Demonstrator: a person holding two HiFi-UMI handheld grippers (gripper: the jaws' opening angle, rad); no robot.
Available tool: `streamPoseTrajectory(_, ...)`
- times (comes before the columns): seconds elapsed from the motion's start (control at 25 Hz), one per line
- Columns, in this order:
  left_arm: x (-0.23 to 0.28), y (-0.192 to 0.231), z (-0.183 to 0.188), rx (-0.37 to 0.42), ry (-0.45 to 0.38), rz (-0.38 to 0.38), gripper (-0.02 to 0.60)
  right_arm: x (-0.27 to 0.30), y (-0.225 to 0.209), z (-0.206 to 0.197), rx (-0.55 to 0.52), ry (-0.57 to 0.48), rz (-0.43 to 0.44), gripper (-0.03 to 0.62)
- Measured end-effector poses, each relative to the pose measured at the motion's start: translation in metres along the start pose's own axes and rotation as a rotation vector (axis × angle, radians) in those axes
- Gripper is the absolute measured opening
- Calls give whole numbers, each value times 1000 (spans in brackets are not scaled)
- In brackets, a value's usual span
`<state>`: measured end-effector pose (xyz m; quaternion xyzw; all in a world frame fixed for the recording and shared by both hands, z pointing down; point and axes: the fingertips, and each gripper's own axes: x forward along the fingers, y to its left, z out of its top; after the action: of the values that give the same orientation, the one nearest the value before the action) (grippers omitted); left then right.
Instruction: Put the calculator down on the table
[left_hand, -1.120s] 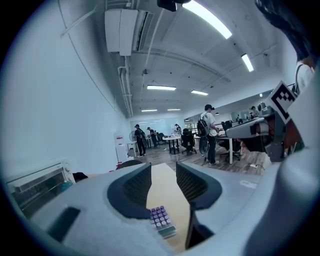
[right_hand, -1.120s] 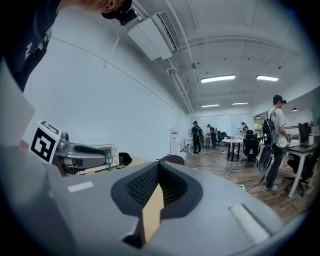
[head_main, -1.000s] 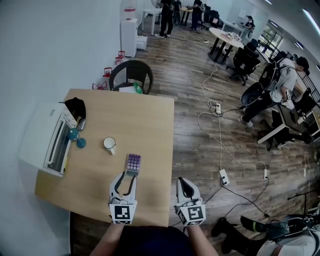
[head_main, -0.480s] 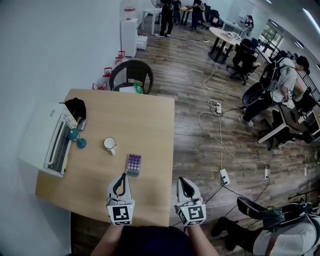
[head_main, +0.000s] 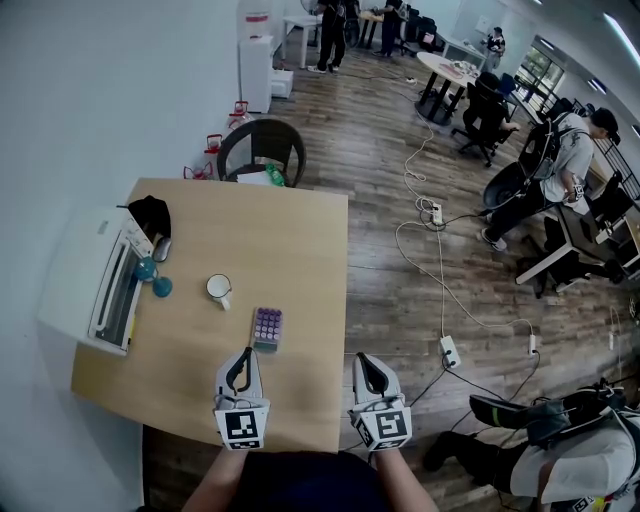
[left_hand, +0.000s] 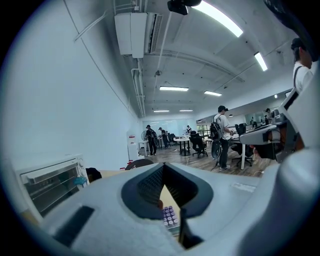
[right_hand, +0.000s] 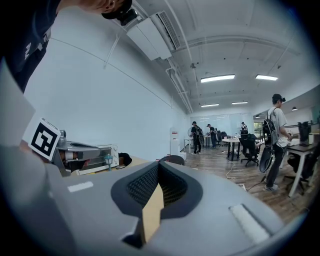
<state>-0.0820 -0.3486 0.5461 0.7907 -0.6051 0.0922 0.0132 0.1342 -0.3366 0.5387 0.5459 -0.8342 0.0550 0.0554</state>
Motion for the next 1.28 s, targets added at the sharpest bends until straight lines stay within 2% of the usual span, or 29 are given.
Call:
streamPoseTrajectory(0.44, 1, 9, 0, -42, -20, 15, -2, 2, -3, 1, -5, -20, -24, 11)
streamPoseTrajectory(0.76, -1, -4, 11, -49, -65, -49, -2, 1, -8, 6, -1, -44, -49, 11)
streamPoseTrajectory(0.96, 0, -10, 16, -26, -91, -94, -2, 1, -10, 5, -3, -46, -53, 11)
streamPoseTrajectory(1.08, -1, -9, 15, -24, -85, -106, -2, 1, -11, 6, -5, -46, -56, 11)
streamPoseTrajectory(1.2, -3, -11, 21, 3, -116, -106, -2, -1, -13, 7, -3, -43, -59, 11)
streamPoseTrajectory(1.28, -2, -15, 23, -7, -126, -117, -2, -2, -15, 8, -5, -47, -65, 11)
